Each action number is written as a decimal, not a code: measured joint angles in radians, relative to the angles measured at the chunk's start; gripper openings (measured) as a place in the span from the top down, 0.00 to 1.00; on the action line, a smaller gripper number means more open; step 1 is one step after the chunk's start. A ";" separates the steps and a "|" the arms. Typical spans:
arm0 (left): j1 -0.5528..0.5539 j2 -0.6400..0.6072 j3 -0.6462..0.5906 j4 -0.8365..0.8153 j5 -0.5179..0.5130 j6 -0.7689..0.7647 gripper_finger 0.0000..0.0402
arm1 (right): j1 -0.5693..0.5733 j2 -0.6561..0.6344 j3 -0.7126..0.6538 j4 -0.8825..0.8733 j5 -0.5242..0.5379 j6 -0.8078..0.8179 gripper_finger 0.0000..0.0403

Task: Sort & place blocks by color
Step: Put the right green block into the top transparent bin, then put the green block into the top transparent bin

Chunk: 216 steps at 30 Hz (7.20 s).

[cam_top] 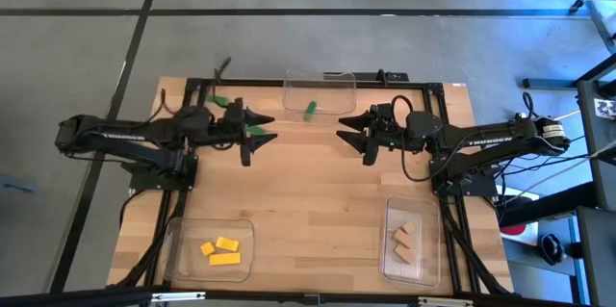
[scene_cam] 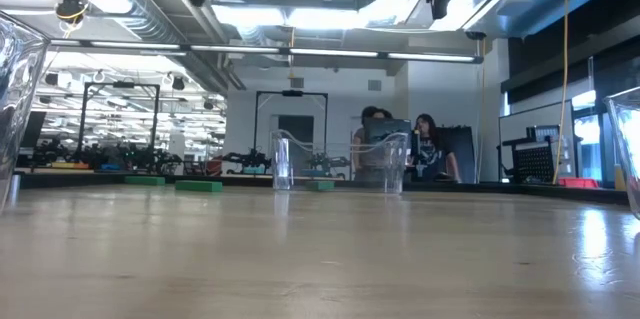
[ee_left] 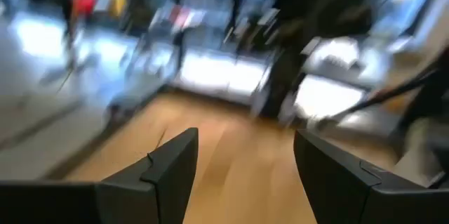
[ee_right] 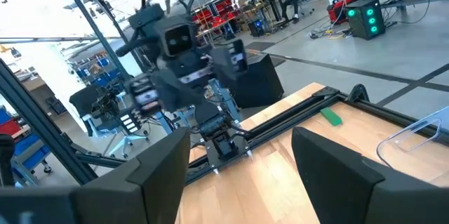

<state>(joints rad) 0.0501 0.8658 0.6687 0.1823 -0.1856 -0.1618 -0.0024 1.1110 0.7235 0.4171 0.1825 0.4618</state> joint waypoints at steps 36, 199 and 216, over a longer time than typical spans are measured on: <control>0.510 0.912 0.361 -0.885 0.047 0.984 0.44 | 0.000 0.000 0.000 -0.032 0.000 0.048 0.37; -0.069 0.067 -0.064 0.205 0.014 -0.125 0.46 | 0.000 0.000 0.000 -0.018 -0.089 -0.232 0.37; -0.069 0.067 -0.063 0.192 -0.125 -0.275 0.46 | 0.000 0.000 0.000 -0.018 -0.090 -0.228 0.37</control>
<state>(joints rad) -0.0189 0.9333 0.6052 0.3747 -0.3107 -0.4363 -0.0025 1.1107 0.7235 0.3994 0.0929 0.2337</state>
